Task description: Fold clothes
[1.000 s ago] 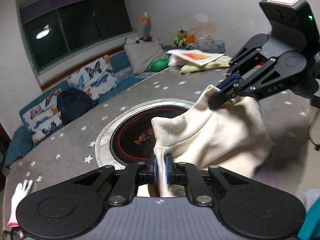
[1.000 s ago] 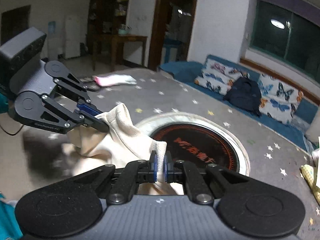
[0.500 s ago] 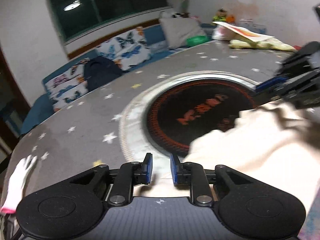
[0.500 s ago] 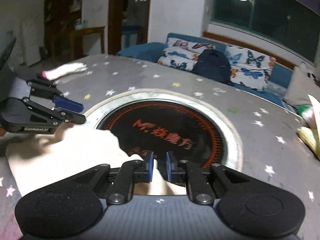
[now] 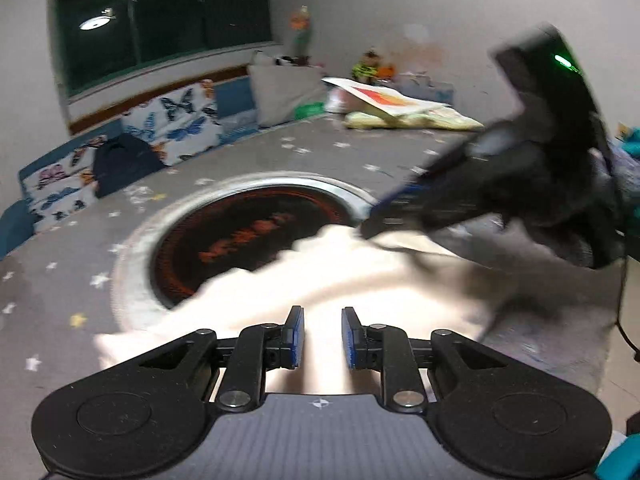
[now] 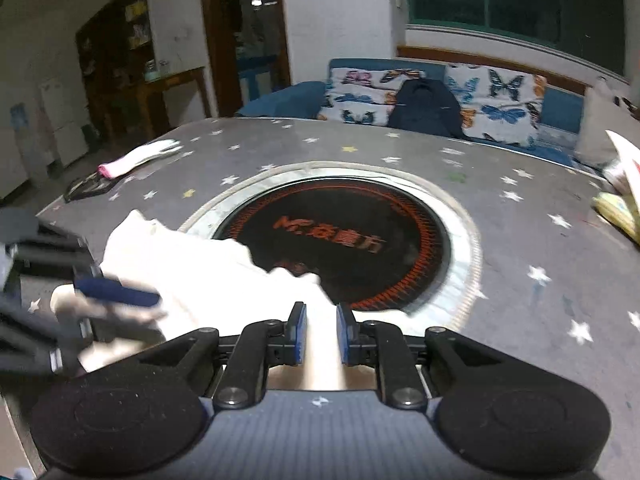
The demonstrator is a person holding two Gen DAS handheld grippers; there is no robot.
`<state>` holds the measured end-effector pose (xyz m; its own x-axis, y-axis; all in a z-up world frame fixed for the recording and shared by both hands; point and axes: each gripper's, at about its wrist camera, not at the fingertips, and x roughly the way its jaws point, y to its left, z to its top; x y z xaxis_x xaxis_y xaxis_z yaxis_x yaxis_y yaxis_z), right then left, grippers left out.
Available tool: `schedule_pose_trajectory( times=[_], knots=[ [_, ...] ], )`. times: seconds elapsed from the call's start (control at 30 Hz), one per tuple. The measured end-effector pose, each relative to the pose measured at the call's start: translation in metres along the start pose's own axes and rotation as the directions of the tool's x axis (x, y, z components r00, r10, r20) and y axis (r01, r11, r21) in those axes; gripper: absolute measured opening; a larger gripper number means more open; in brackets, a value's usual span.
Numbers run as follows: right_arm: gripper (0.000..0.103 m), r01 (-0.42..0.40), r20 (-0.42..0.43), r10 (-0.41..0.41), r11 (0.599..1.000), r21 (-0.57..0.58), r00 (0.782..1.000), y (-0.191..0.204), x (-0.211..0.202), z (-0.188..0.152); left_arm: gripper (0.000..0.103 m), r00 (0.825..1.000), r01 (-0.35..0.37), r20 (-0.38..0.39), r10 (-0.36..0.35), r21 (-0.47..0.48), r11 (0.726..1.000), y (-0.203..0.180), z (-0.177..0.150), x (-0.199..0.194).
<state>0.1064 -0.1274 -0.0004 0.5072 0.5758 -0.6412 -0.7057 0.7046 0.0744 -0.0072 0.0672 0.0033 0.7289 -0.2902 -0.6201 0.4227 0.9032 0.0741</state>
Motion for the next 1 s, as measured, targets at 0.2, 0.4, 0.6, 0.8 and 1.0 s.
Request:
schedule_pose_trajectory(
  times=[0.2,0.4,0.6,0.8,1.0],
  knots=[
    [0.022,0.069,-0.039,-0.069,0.998,0.002,0.997,-0.005,0.025,0.002,0.026,0.999,0.041,-0.003,-0.041,0.036,0.999,-0.013,-0.012,-0.002],
    [0.022,0.034,0.027,-0.034,0.999,-0.024,0.999,0.01,0.008,0.014,0.032,0.998,-0.004,0.057,0.009,-0.078,0.997,0.019,-0.006,-0.021],
    [0.023,-0.061,0.011,0.062,0.997,-0.047,0.998,0.036,0.02,0.016,0.032,0.989,-0.144,-0.001,0.148,-0.253,0.957,0.076,-0.013,-0.01],
    [0.024,-0.037,-0.021,0.036,0.999,-0.024,0.999,0.037,0.041,0.013,0.032,0.979,-0.199,-0.047,0.196,-0.372,0.907,0.115,-0.023,-0.006],
    [0.035,-0.064,0.008,0.064,0.997,-0.048,0.998,0.052,0.036,0.025,0.037,0.983,-0.175,-0.006,0.183,-0.316,0.933,0.1,-0.011,-0.011]
  ],
)
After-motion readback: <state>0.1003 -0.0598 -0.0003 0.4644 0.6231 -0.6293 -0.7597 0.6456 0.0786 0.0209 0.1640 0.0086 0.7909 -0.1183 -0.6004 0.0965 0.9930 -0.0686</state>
